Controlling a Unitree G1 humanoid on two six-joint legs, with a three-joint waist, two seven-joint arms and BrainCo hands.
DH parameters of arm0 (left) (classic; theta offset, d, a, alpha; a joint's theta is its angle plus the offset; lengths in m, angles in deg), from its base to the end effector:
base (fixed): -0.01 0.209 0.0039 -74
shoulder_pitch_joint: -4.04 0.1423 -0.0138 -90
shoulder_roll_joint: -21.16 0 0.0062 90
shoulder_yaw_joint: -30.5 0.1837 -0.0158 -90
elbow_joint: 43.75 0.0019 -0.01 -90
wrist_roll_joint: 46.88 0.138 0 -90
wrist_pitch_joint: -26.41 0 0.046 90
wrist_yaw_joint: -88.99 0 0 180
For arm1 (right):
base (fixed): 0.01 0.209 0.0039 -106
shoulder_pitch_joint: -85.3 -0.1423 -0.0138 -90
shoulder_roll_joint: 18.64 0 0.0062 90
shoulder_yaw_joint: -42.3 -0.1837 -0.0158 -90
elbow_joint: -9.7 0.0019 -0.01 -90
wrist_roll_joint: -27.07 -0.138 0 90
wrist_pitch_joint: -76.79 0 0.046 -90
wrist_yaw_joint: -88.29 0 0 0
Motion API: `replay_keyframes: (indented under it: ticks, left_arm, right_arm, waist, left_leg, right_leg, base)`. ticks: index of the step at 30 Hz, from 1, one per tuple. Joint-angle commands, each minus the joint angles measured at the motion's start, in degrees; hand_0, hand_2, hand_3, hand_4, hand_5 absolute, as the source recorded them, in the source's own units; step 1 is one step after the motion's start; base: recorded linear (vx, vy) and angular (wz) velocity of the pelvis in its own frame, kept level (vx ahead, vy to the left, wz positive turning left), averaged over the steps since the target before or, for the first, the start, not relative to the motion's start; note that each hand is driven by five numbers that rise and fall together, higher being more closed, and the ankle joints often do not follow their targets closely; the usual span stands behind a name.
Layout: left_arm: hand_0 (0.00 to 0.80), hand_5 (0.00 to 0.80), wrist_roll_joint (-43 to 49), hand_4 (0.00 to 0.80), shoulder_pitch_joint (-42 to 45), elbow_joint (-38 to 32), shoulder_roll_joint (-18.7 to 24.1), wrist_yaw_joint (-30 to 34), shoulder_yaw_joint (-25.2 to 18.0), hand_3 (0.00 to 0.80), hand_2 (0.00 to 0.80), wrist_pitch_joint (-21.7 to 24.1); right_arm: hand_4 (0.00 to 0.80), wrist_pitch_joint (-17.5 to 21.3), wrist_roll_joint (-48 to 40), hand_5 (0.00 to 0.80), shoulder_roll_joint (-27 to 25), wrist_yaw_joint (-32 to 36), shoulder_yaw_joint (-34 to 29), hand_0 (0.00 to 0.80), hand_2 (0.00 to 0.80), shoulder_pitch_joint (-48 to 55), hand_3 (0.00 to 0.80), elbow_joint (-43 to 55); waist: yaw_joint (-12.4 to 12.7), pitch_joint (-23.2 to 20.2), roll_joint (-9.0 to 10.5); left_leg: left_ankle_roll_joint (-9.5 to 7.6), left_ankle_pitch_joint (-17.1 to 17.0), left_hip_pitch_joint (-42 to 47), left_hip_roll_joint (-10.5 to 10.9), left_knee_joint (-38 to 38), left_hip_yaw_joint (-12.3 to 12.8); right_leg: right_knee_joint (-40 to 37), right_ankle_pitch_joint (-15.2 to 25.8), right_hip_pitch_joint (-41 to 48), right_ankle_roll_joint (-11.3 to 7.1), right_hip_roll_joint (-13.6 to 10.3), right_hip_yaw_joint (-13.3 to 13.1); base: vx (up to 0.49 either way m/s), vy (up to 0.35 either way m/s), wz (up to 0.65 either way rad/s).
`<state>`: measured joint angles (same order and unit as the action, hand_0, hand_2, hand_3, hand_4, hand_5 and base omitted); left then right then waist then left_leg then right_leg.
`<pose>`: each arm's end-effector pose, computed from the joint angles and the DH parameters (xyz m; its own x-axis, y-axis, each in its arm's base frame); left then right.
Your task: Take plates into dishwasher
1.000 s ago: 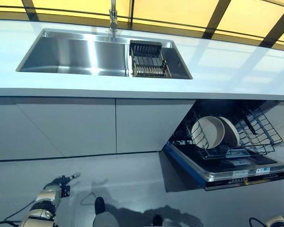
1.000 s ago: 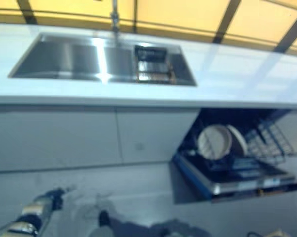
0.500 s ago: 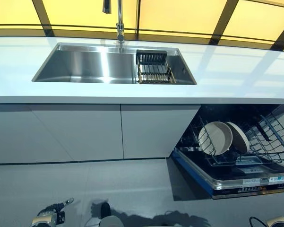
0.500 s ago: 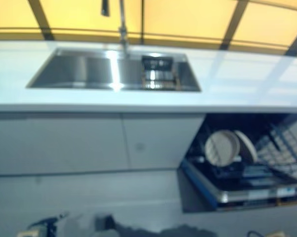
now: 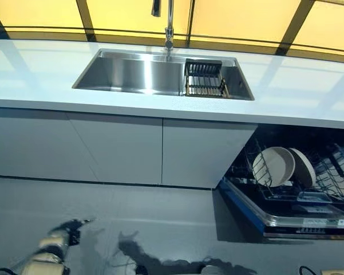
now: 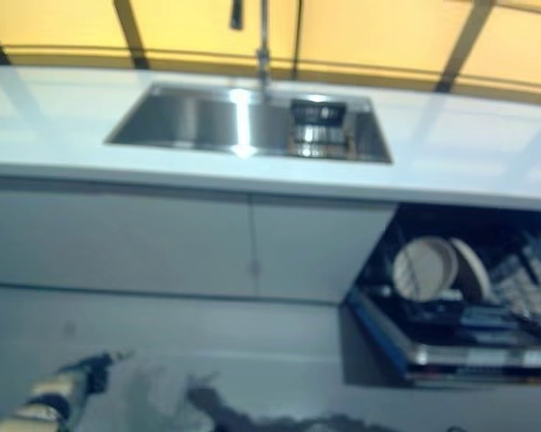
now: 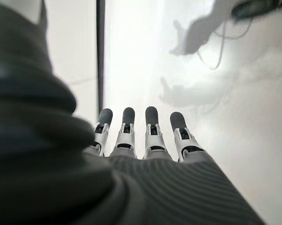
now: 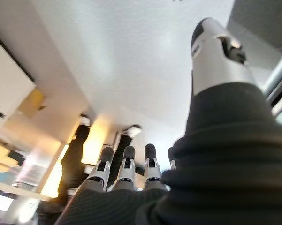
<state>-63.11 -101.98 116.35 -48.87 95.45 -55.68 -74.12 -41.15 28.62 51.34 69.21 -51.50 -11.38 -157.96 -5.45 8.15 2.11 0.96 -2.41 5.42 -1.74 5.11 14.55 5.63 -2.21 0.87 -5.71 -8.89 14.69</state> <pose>0.1602 0.3462 -0.0278 0.4470 0.4045 -0.7978 -0.2087 0.9144 0.3467 0.0678 -0.3621 -0.0493 -0.1788 -0.8016 -0.5705 0.0227 0.5763 -0.8169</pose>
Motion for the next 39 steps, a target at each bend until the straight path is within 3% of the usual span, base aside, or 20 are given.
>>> replay_keyframes:
  ticks: [1,4,7,10,12,14,19,24,31,39]
  left_arm:
    - [0.0,0.0,4.99,0.0,0.17,2.77,-3.43,0.78,1.62,0.0,0.0,1.79]
    - [0.0,0.0,7.23,0.0,1.8,3.35,-4.85,-1.02,2.79,0.0,0.0,1.33]
    - [0.0,0.0,7.31,0.0,2.79,3.71,-5.42,-2.33,2.36,0.0,0.0,0.43]
    - [0.0,0.0,6.42,0.0,3.44,3.91,-7.15,-3.36,1.43,0.0,0.0,-0.1]
    - [0.0,0.0,6.61,0.0,3.76,4.11,-8.07,-4.37,0.98,0.0,0.0,-0.95]
    - [0.0,0.0,7.16,0.0,4.95,3.71,-8.7,-5.48,0.45,0.0,0.0,-2.2]
    - [0.0,0.0,6.35,0.0,2.45,1.28,-9.91,-4.84,2.55,0.0,0.0,-4.39]
    - [0.0,0.0,6.1,0.0,0.17,-0.18,-12.41,-6.52,3.83,0.0,0.0,-5.06]
    - [0.0,0.0,2.66,0.0,-0.42,-0.08,-15.82,-8.64,3.79,0.0,0.0,-4.73]
    - [0.0,0.0,-2.92,0.0,-3.53,1.73,-17.94,-10.2,4.38,0.0,0.0,-5.18]
  right_arm:
    - [0.0,-1.48,3.59,0.0,-5.0,1.38,1.03,0.0,0.0,-1.31,0.0,-4.46]
    - [0.0,-1.97,-0.05,0.0,-4.29,2.94,0.54,0.0,0.0,-0.52,0.0,-4.73]
    - [0.0,-1.34,-6.11,0.0,-2.92,4.87,-1.05,0.0,0.0,-0.02,0.0,-4.51]
    - [0.0,0.19,-11.08,0.0,-1.09,5.72,-4.03,0.0,0.0,0.12,0.0,-4.49]
    - [0.0,0.68,-10.25,0.0,-0.4,7.02,-4.65,0.0,0.0,-0.6,0.0,-4.66]
    - [0.0,0.16,-8.79,0.0,0.64,7.24,-4.33,0.0,0.0,-1.28,0.0,-4.38]
    - [0.0,1.37,-16.49,0.0,1.96,3.8,-3.49,0.0,0.0,-2.75,0.0,-3.98]
    - [0.0,2.79,-27.86,0.0,1.98,1.53,-4.73,0.0,0.0,-5.8,0.0,-3.1]
    - [0.0,10.4,-44.86,0.0,2.06,1.88,-8.6,0.0,0.0,-9.69,0.0,-1.65]
    - [0.0,14.09,-57.93,0.0,0.35,2.85,-8.7,0.0,0.0,-17.58,0.0,-0.75]
  waist:
    - [0.86,0.61,-1.91]
    - [0.81,1.15,-2.02]
    - [1.09,1.81,-2.18]
    - [2.23,2.44,-2.18]
    - [2.62,3.06,-1.72]
    - [2.78,3.41,-1.47]
    - [2.08,5.43,-2.71]
    - [1.11,8.79,-4.09]
    - [-0.35,12.35,-7.39]
    - [0.07,14.41,-10.04]
  left_leg:
    - [-0.63,7.47,3.13,2.61,-5.42,-1.45]
    - [-1.55,7.8,2.92,2.77,-6.27,-1.84]
    - [-2.23,7.51,2.59,1.54,-7.18,-1.58]
    - [-1.76,9.08,0.62,-1.88,-12.68,-0.77]
    - [-1.3,11.55,-0.32,-3.41,-17.34,0.63]
    - [-0.96,12.88,-0.94,-5.0,-20.65,2.56]
    - [-0.18,11.33,-4.5,-7.68,-22.38,2.82]
    - [0.36,9.92,-9.01,-8.09,-24.03,2.31]
    - [0.45,10.02,-12.91,-7.38,-27.31,2.01]
    - [0.68,11.3,-17.92,-6.45,-31.92,0.73]
  right_leg:
    - [-2.25,6.38,-3.92,-0.42,4.41,0.57]
    - [2.75,5.09,-5.56,-0.44,4.45,-0.58]
    - [8.06,5.69,-6.57,-1.42,0.91,-2.02]
    - [5.71,8.32,-4.03,-1.38,-8.43,-4.28]
    - [4.68,9.66,-4.07,-2.24,-11.76,-3.91]
    - [5.07,8.24,-3.69,-2.79,-11.28,-2.79]
    - [8.36,3.78,-5.47,-3.16,-8.63,-3.97]
    - [12.64,2.2,-10.61,-3.09,-8.86,-4.1]
    - [19.97,-1.12,-16.6,-2.28,-9.0,-6.22]
    - [27.19,-5.37,-21.65,0.2,-9.05,-6.47]
  base:
    - [-0.059,0.018,-0.25]
    - [-0.092,-0.031,-0.3]
    - [-0.112,-0.144,-0.27]
    - [-0.13,-0.363,-0.16]
    - [-0.037,-0.364,-0.22]
    - [0.03,-0.299,-0.5]
    - [-0.13,-0.24,-0.3]
    - [-0.229,-0.095,-0.03]
    - [-0.054,0.022,-0.03]
    - [-0.034,0.04,0.03]
